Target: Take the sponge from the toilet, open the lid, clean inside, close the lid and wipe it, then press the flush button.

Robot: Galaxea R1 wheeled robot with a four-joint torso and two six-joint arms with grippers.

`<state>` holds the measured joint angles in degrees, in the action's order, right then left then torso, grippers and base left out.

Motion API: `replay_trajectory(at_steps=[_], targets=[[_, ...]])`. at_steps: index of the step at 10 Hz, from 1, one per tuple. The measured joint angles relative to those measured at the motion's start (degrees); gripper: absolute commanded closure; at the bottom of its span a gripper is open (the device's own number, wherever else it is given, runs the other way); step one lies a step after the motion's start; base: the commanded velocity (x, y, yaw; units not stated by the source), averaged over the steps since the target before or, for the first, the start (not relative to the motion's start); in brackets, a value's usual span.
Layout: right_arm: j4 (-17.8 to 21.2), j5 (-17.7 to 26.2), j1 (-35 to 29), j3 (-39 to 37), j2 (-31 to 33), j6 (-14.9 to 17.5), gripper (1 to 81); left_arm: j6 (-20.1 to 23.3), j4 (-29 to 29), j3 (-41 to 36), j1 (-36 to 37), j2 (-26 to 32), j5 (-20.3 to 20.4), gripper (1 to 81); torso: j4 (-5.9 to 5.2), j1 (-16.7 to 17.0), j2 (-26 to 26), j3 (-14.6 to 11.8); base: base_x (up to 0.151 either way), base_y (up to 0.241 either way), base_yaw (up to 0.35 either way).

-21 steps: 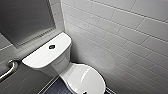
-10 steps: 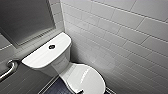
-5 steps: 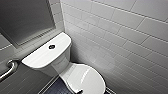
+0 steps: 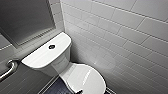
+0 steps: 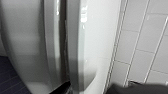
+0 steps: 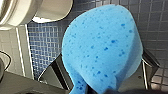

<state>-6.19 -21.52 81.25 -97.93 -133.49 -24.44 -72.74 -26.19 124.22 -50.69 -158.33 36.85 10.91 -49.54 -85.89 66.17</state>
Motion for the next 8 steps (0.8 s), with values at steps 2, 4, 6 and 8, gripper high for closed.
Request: replay_trajectory(at_steps=[2, 4, 6, 8], targets=[[0.0, 0.0, 0.0, -0.3, -0.4, 0.0, 81.1, 0.0, -0.5, -3.5, 0.1, 1.9, 0.0, 1.0, 0.0, 0.0, 0.0, 0.0, 0.0, 0.0, 0.0], [0.0, 0.0, 0.0, -1.4, -1.6, 0.0, 81.1, 0.0, -0.8, -7.2, 0.4, 3.9, 0.0, 1.0, 0.0, 0.0, 0.0, 0.0, 0.0, 0.0, 0.0], [0.0, -0.1, -0.1, -2.4, -1.9, 0.0, 81.1, 0.2, -0.9, -10.1, 0.5, 5.5, 0.0, 1.0, 0.0, 0.0, 0.0, 0.0, 0.0, 0.0, 0.0], [0.1, 0.0, -0.1, -3.0, -2.4, 0.0, 81.1, 0.2, -1.0, -11.6, 0.5, 6.6, -0.1, 1.0, 0.0, 0.0, 0.0, -0.7, 0.0, 0.0, 0.0]])
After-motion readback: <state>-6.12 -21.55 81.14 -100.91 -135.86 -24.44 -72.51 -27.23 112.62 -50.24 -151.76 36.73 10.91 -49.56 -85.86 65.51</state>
